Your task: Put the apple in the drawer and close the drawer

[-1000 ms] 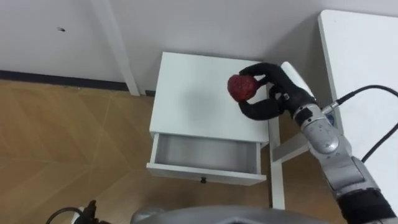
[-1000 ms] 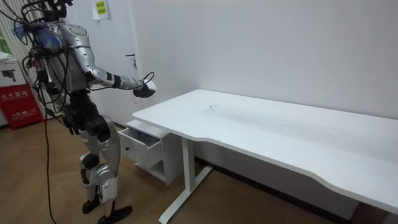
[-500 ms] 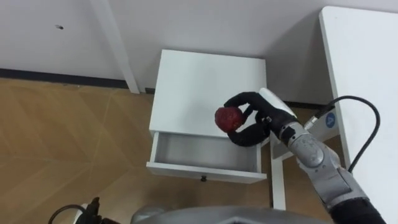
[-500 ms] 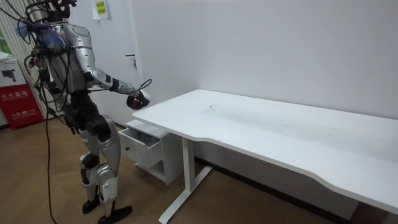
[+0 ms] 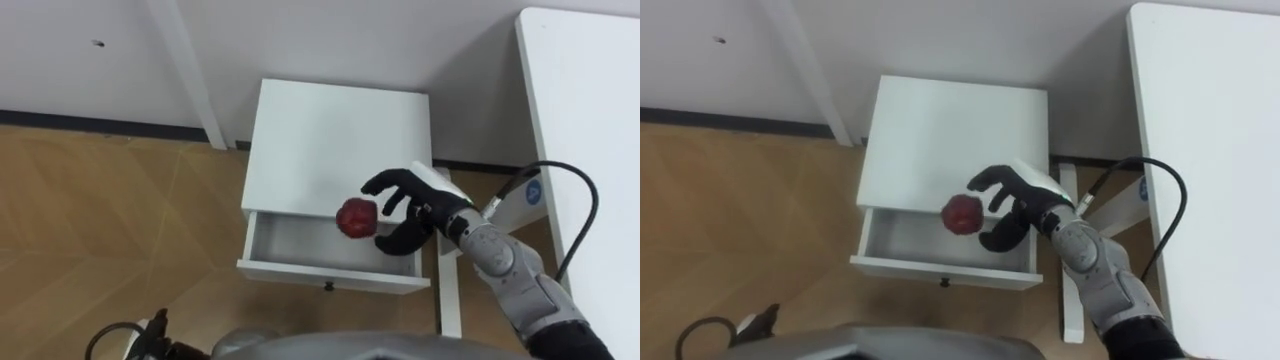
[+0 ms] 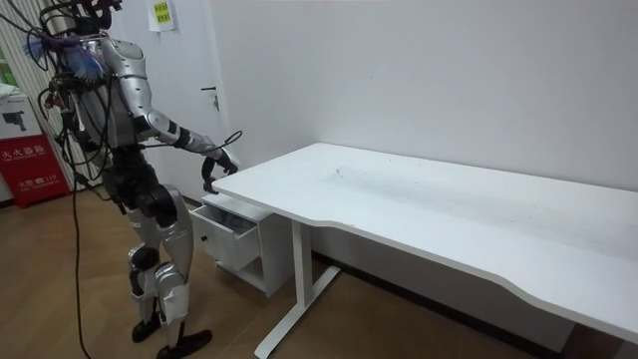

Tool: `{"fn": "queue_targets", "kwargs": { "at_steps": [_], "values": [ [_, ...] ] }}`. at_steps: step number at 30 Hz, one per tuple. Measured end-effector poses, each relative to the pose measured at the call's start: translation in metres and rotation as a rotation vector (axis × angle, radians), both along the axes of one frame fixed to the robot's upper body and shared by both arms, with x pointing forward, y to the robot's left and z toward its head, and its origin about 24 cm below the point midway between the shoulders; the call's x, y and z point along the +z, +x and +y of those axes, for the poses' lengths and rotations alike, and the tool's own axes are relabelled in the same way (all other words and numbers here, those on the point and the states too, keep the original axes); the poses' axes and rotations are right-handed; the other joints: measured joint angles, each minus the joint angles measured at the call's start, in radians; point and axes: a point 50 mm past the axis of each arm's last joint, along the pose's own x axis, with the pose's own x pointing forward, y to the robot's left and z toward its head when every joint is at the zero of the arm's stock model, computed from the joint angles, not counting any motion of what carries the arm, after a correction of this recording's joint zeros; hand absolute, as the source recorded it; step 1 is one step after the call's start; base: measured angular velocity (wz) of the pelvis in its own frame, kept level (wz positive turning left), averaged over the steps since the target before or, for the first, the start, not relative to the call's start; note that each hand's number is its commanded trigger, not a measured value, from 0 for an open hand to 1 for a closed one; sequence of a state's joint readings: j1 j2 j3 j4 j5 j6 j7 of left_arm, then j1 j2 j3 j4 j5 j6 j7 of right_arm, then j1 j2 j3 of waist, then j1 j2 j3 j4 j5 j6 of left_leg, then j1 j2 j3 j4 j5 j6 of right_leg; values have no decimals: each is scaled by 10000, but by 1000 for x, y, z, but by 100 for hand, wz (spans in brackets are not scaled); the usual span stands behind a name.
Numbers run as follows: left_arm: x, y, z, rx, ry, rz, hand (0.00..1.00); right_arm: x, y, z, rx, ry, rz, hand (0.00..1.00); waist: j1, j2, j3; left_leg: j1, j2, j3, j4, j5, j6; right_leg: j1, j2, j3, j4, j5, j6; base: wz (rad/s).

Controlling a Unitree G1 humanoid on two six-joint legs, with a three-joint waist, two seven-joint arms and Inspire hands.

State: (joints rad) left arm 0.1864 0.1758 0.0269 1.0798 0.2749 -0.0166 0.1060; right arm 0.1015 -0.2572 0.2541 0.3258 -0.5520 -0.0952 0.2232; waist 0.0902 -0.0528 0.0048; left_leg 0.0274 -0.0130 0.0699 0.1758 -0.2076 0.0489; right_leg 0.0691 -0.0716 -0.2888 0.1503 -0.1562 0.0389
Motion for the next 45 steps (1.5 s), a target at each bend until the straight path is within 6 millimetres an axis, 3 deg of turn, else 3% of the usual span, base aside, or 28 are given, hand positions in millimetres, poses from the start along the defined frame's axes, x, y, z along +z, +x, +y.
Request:
{"fn": "queue_targets", "kwargs": {
  "at_steps": [20, 24, 27, 29, 30, 31, 32, 33, 34, 35, 36, 37, 38, 39, 40, 41, 42, 44, 45],
  "values": [
    [0, 0, -1, 43, -156, -74, 0, -1, -1, 0, -78, 177, 108, 0, -3, -31, -15, 4, -1, -4, 19, 0, 0, 9, 0, 44, 0, 0, 0, 0],
    [0, 1, 0, 153, -63, -178, 0, -8, -8, -6, -1144, 1058, 390, 0, -84, -43, -24, -10, -3, -1, 21, 0, 1, 21, -11, -11, 1, 0, 0, 0],
    [0, -1, -1, 243, -88, -161, 0, -18, -15, -24, -2973, 1602, 563, 0, -124, -26, -16, -34, -7, 46, 93, -8, 11, 41, -89, -134, 57, -1, 1, 7],
    [-1, -3, -1, 472, -138, -132, 0, -28, -22, -42, -4429, 1780, 748, 0, -432, 57, 1, -170, -19, 167, 386, -82, 95, -65, -236, -270, 469, -46, 74, 31],
    [-2, -4, -3, 665, -239, -127, 0, -33, -29, -56, -5398, 1742, 804, 0, -641, 208, 20, -245, -43, 549, 557, -166, 206, -433, -401, -252, 1362, -214, 235, 35],
    [-2, -3, -3, 833, -304, -151, 0, -36, -35, -69, -6345, 1715, 820, 0, -848, 365, 22, -264, -50, 704, 609, -225, 276, -1198, -688, -105, 3009, -315, 319, 30],
    [-2, -4, -2, 869, -282, -127, 0, -38, -39, -75, -6775, 1688, 835, 0, -920, 391, 12, -273, -130, 715, 619, -215, 333, -1698, -870, -37, 4011, -269, 254, 16],
    [-1, -6, 3, 1053, -186, -100, 0, -43, -49, -86, -7534, 1579, 955, 0, -1046, 352, -17, -226, -268, 756, 673, -228, 484, -2805, -1280, 437, 6039, 136, 138, 11],
    [-1, -9, 7, 1238, -105, -50, 0, -48, -61, -97, -8426, 1567, 1166, 0, -1197, 461, -5, -249, -293, 737, 1071, -362, 678, -3884, -1399, 1086, 7775, 1414, 198, 0],
    [-1, -15, 11, 1381, -13, 170, 0, -52, -73, -107, -9311, 1652, 1333, 0, -1248, 743, 0, -349, -157, 765, 1428, -574, 808, -5195, -1158, 1851, 9683, 2847, 271, -22],
    [-1, -17, 14, 1427, 48, 266, 0, -53, -75, -110, -9634, 1779, 1363, 0, -1185, 828, 22, -444, -79, 846, 1575, -677, 869, -5913, -937, 2134, 11177, 2686, 182, -40],
    [0, -19, 18, 1429, 156, 421, 0, -54, -80, -115, -10082, 1931, 1382, 0, -1300, 952, 72, -749, 159, 797, 2079, -870, 903, -7254, -603, 2254, 14348, 2011, -12, -29],
    [0, -17, 18, 1435, 180, 464, 0, -55, -84, -119, -10279, 1953, 1437, 0, -1392, 1255, 102, -900, 314, 646, 2297, -921, 902, -7785, -430, 2131, 15622, 1680, -72, 0],
    [0, -16, 19, 1459, 187, 589, 0, -60, -97, -125, -10716, 1831, 1764, 0, -1465, 1362, 185, -1064, 602, 520, 2495, -956, 909, -8662, -165, 1963, 17525, 1152, -132, 19],
    [1, -12, 22, 1462, 243, 659, 0, -68, -111, -126, -11075, 1600, 2396, 0, -1453, 1479, 176, -1128, 754, 472, 2583, -960, 909, -9228, -33, 2034, 18411, 855, -97, 18],
    [1, -12, 23, 1482, 282, 732, 0, -72, -118, -125, -11172, 1466, 2766, 0, -1450, 1498, 146, -1141, 781, 456, 2611, -985, 895, -9351, 5, 2124, 18581, 733, -66, 13],
    [1, -16, 24, 1532, 314, 880, 0, -77, -127, -123, -11213, 1256, 3333, 0, -1450, 1380, 213, -1133, 749, 451, 2694, -1018, 898, -9388, -24, 2377, 18478, 560, 24, 11],
    [0, -24, 21, 1537, 257, 1123, 0, -82, -136, -121, -11159, 947, 3892, 0, -1442, 1270, 181, -1275, 667, 437, 2965, -1164, 908, -8807, -239, 2575, 17352, 466, 99, 11],
    [-1, -34, 20, 1574, 205, 1353, 0, -85, -141, -119, -11156, 804, 4269, 0, -1414, 1211, 133, -1354, 578, 381, 3065, -1226, 897, -7944, -471, 2568, 15788, 483, 132, 11]
  ]
}}
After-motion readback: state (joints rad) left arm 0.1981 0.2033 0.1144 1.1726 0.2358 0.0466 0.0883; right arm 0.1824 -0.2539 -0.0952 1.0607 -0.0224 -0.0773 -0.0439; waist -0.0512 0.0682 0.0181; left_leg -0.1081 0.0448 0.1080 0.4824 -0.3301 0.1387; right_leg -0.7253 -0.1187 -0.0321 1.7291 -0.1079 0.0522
